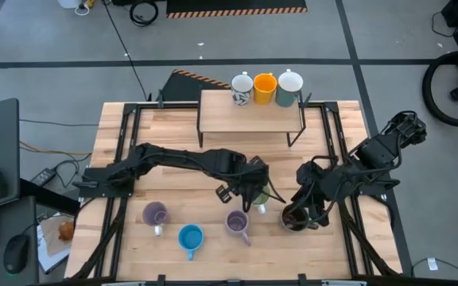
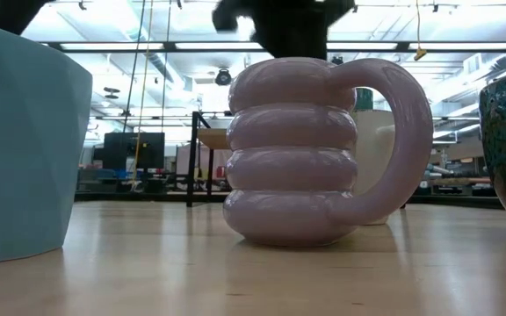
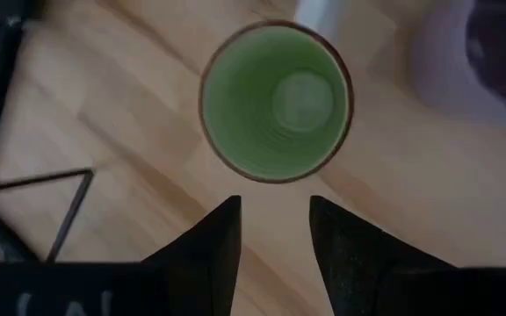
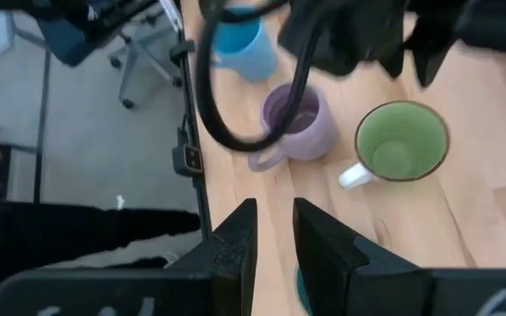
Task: Place coffee mugs
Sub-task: Put the green mug on the shelf
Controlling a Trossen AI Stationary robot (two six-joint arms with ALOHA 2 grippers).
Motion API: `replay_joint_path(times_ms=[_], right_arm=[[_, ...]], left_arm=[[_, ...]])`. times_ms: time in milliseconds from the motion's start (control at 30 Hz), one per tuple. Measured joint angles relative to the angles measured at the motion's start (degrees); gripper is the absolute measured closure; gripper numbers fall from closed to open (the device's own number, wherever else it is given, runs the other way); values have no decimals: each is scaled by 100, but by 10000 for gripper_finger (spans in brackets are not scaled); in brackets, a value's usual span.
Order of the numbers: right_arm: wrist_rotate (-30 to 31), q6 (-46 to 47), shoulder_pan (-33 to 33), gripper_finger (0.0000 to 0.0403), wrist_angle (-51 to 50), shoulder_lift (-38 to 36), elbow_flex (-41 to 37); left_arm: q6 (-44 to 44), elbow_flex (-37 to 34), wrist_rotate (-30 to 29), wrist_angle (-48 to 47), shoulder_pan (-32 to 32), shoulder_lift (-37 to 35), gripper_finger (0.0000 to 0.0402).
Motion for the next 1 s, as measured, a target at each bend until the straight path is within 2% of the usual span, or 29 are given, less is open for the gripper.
replay_joint_path(times_ms=[200, 300, 533, 700, 1000], right_arm=[[79, 145, 0, 321, 40, -337, 4], [204, 225, 0, 321, 59, -495, 7], [789, 224, 0, 321, 98, -711, 9], [788, 165, 0, 321, 139, -724, 9], [785, -11, 0, 321, 229, -721, 9]], left_arm=[[930, 0, 557, 99, 74, 127, 260], [1039, 13, 917, 216, 112, 192, 260], [1588, 2, 706, 189, 153, 409, 259], [1835, 0, 389, 124, 143, 502, 260], [2463, 0, 364, -10, 198, 513, 260]])
